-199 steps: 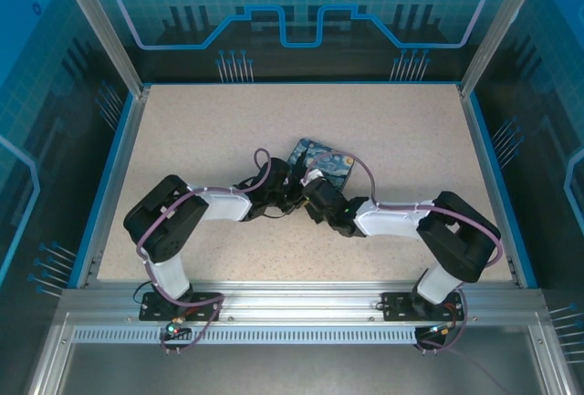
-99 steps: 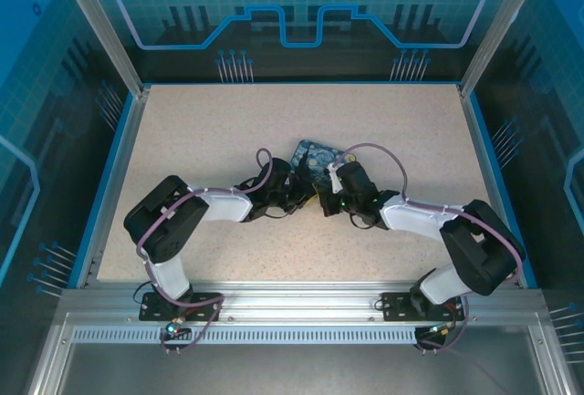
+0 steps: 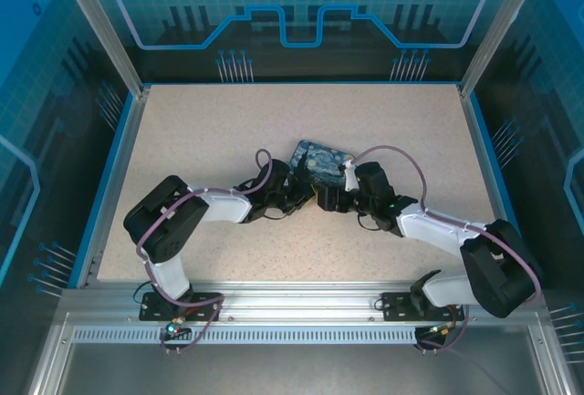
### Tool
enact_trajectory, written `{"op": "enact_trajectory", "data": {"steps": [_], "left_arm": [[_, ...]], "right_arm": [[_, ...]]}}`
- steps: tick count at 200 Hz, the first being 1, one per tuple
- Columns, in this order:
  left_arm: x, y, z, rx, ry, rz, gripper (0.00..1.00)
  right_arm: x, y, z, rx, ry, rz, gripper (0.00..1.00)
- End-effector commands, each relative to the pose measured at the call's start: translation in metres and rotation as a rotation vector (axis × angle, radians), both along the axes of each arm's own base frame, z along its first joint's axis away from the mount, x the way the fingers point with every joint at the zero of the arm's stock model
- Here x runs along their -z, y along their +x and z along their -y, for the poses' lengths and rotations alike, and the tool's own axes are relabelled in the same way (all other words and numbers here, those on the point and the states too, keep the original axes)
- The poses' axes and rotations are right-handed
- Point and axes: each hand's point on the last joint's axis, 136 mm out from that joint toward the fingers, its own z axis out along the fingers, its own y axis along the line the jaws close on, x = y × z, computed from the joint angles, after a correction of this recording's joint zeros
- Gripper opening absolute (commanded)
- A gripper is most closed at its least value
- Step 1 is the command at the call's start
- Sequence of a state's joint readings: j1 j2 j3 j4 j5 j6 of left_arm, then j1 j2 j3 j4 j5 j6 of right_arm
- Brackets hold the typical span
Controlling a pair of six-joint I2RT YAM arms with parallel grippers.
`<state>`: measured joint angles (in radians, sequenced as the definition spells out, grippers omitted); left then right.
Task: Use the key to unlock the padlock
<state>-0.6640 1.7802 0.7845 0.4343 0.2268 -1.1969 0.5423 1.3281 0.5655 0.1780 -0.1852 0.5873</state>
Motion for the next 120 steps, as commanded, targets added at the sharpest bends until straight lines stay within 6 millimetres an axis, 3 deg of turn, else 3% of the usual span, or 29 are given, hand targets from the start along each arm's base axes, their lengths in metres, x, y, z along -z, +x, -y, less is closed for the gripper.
{"op": "enact_trajectory", "data": {"steps": [1,37,69,100,120], "left_arm": [[0.012,-0.017,-0.010,0.028,0.044,-0.014,0.21],[0.007,-0.024,-0.019,0.030,0.057,0.012,0.52],[-0.007,-0.029,-0.030,0.023,0.086,0.052,0.66],[-0.033,-0.025,-0.042,0.012,0.124,0.124,0.77],[-0.050,-0.022,-0.050,0.002,0.164,0.164,0.89]], "right_arm": [[0.009,-0.002,0.004,0.048,0.037,-0.054,0.61],[0.019,-0.004,0.002,0.080,0.082,-0.110,0.63],[0.019,0.002,-0.002,0.096,0.112,-0.108,0.63],[0.020,0.011,-0.008,0.091,0.116,-0.116,0.64],[0.019,0.019,-0.010,0.094,0.104,-0.114,0.64]]}}
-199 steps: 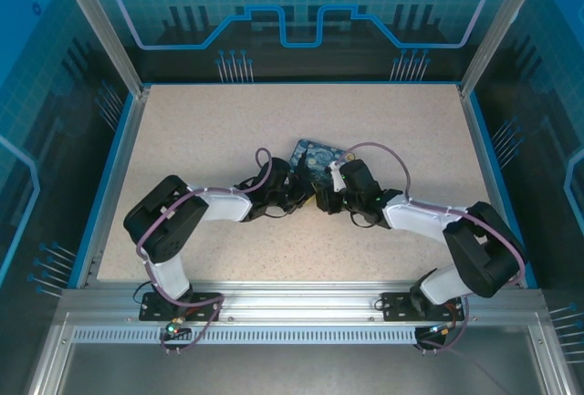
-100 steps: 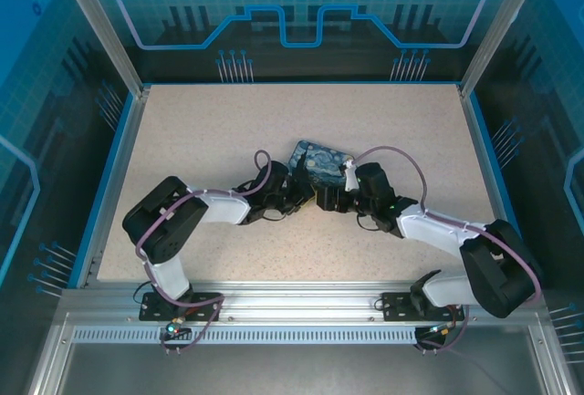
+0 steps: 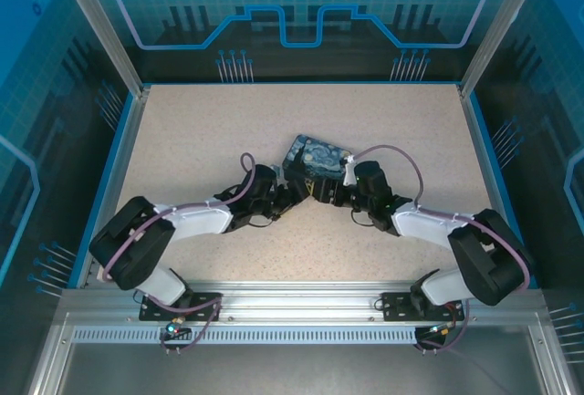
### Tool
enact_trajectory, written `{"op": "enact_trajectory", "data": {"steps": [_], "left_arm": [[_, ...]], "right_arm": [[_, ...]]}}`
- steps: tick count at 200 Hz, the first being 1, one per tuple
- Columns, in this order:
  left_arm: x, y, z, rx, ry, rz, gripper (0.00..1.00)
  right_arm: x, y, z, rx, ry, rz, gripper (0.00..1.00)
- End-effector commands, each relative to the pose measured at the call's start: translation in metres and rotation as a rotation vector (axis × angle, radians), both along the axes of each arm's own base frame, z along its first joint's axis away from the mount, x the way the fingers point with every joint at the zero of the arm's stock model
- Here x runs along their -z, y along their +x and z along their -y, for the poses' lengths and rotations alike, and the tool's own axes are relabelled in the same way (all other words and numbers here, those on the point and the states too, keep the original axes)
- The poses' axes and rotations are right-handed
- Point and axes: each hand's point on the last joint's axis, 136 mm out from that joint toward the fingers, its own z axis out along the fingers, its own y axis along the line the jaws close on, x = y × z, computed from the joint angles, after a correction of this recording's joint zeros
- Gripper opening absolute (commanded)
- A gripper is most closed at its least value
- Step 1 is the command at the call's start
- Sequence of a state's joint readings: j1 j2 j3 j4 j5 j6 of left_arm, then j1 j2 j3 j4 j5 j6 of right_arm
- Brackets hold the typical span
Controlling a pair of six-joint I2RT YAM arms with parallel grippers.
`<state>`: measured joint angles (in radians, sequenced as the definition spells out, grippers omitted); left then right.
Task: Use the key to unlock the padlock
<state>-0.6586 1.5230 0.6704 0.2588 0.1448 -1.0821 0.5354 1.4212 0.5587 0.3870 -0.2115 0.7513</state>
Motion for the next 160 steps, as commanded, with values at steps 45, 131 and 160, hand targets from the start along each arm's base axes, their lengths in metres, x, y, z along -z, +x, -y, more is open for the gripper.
{"op": "enact_trajectory", "data": {"steps": [45,131,160], "left_arm": [[-0.050,0.014,-0.029,-0.019,0.165,0.152,0.99],[-0.069,0.045,-0.049,-0.052,0.287,0.214,0.99],[-0.073,0.069,-0.058,-0.069,0.312,0.214,0.99]], "right_arm": [[0.028,0.029,0.008,0.045,-0.075,-0.098,0.63],[0.009,0.078,0.033,0.105,-0.031,-0.098,0.61],[0.007,0.053,0.037,0.084,-0.059,-0.089,0.61]]}}
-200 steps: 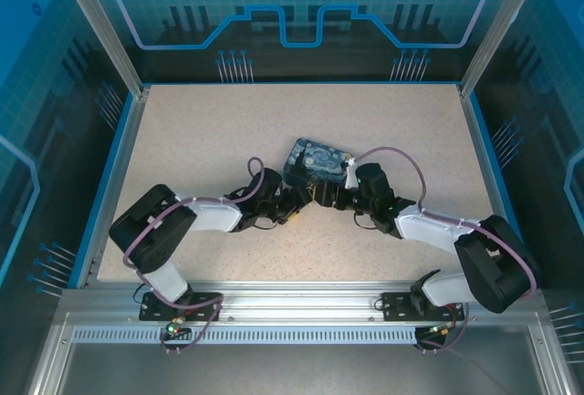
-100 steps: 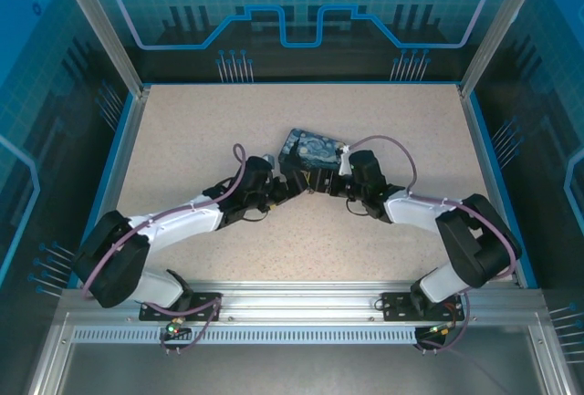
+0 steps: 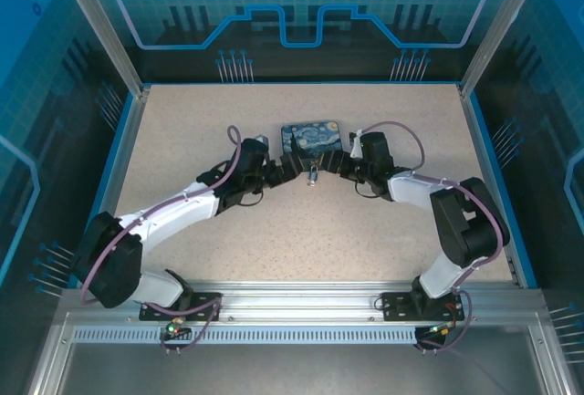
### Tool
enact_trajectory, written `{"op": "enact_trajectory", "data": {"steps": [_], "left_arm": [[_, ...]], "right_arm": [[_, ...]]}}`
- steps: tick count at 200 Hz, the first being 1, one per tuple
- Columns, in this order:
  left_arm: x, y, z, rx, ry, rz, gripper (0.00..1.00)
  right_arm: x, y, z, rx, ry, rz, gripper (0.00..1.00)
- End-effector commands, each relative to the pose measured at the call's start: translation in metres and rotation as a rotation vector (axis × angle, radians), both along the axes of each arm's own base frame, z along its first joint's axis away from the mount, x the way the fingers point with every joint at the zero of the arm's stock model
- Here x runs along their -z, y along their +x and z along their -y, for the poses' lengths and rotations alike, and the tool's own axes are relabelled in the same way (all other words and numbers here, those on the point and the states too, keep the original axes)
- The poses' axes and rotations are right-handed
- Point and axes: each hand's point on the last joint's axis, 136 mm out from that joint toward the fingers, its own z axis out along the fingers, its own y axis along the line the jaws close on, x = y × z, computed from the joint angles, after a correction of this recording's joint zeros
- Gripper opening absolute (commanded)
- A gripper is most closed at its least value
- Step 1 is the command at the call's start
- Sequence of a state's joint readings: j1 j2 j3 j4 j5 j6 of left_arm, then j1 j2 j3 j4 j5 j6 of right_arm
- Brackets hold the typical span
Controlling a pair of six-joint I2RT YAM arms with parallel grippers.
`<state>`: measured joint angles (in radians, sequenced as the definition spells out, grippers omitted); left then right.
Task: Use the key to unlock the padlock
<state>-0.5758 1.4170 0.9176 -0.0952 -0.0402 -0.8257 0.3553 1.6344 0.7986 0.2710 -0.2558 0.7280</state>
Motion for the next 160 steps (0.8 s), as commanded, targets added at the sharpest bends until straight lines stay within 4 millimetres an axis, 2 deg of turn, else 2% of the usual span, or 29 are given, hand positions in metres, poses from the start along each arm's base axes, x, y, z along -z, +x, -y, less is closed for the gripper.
{"op": "enact_trajectory", "data": {"steps": [1,30,47,74,116,160], "left_arm": [[0.001,0.020,-0.014,-0.012,0.076,0.003,0.99],[0.004,0.047,-0.017,-0.015,0.092,-0.012,0.99],[0.005,0.061,-0.013,0.002,0.091,-0.019,0.99],[0.006,0.078,-0.010,0.015,0.100,-0.010,0.99],[0.013,0.093,-0.010,0.017,0.088,-0.015,0.99],[0.022,0.097,-0.011,0.013,0.059,-0.030,0.99]], "right_arm": [[-0.001,-0.026,0.002,-0.048,-0.029,-0.016,0.61],[0.021,-0.041,0.005,-0.039,-0.049,-0.053,0.60],[0.033,-0.043,0.002,-0.041,-0.039,-0.078,0.57],[0.037,-0.036,-0.012,-0.056,-0.043,-0.042,0.54],[0.050,-0.028,-0.026,-0.074,-0.088,-0.035,0.50],[0.063,-0.017,-0.039,-0.088,-0.083,-0.031,0.49]]}}
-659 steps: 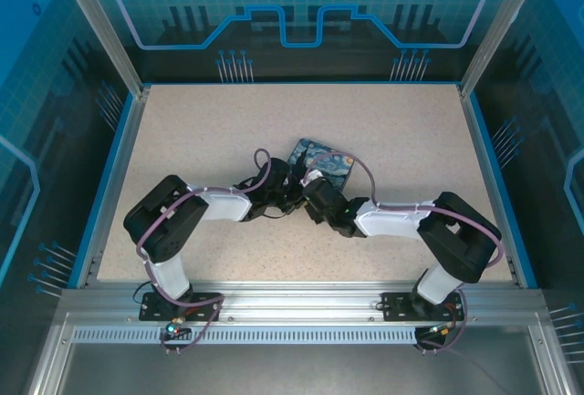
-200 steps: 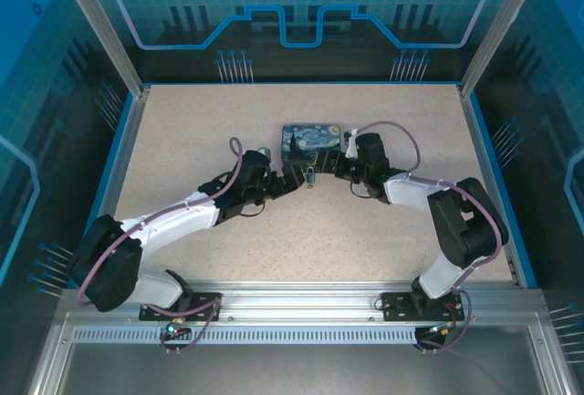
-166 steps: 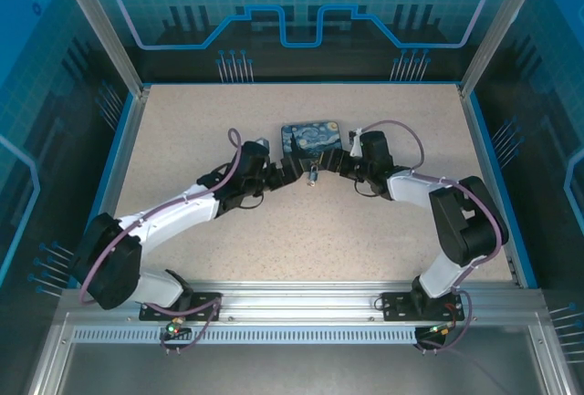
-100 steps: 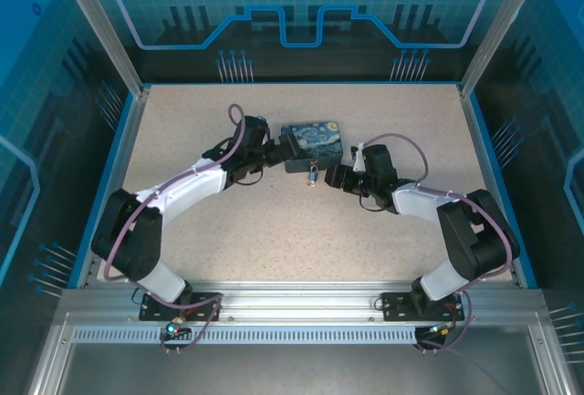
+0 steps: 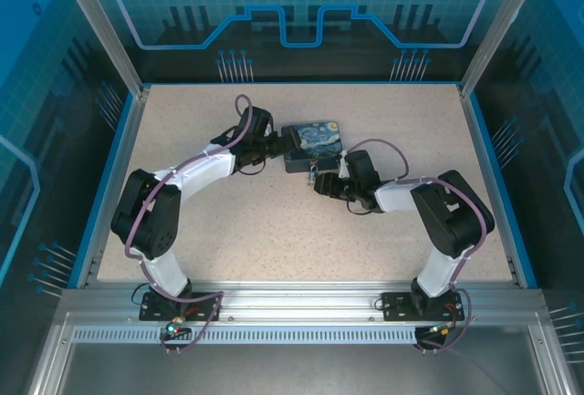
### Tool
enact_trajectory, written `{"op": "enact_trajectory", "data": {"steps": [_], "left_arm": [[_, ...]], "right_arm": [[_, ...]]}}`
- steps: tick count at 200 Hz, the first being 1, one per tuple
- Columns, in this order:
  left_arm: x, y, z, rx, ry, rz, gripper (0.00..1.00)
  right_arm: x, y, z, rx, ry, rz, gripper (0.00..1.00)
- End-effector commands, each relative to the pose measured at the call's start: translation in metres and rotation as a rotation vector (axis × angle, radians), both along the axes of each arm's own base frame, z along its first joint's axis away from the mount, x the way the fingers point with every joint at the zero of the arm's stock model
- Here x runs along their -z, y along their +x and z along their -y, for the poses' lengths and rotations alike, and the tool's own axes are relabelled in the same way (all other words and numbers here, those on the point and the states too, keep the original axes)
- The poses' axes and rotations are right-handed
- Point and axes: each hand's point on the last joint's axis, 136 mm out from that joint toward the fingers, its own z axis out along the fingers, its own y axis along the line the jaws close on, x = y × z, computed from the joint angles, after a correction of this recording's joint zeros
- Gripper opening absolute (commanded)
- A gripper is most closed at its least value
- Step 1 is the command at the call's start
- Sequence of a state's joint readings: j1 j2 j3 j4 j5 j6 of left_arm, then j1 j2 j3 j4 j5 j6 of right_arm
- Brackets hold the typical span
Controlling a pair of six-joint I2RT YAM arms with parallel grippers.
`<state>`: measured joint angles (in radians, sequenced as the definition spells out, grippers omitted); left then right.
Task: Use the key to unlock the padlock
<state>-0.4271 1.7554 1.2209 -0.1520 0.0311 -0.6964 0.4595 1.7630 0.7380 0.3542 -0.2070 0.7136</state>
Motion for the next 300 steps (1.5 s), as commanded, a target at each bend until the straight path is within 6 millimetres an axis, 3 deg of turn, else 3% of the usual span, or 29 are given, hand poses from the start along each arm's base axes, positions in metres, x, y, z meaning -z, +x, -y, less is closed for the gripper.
{"op": "enact_trajectory", "data": {"steps": [1,98,186,235,300], "left_arm": [[-0.004,0.007,0.002,0.023,-0.024,0.017,0.99],[0.007,0.016,-0.004,0.002,-0.064,-0.008,0.99],[0.008,0.022,-0.008,-0.017,-0.094,-0.013,0.99],[0.009,0.024,-0.010,-0.017,-0.088,-0.017,0.99],[0.004,0.023,-0.012,-0.015,-0.088,-0.009,0.99]], "right_arm": [[0.001,0.012,-0.012,-0.015,-0.002,0.044,0.49],[0.016,0.015,-0.030,-0.059,-0.033,0.036,0.46],[0.028,0.006,-0.028,-0.059,-0.070,0.024,0.37],[0.031,0.003,-0.023,-0.050,-0.087,0.020,0.24],[0.028,-0.003,-0.012,-0.040,-0.109,0.025,0.00]]}}
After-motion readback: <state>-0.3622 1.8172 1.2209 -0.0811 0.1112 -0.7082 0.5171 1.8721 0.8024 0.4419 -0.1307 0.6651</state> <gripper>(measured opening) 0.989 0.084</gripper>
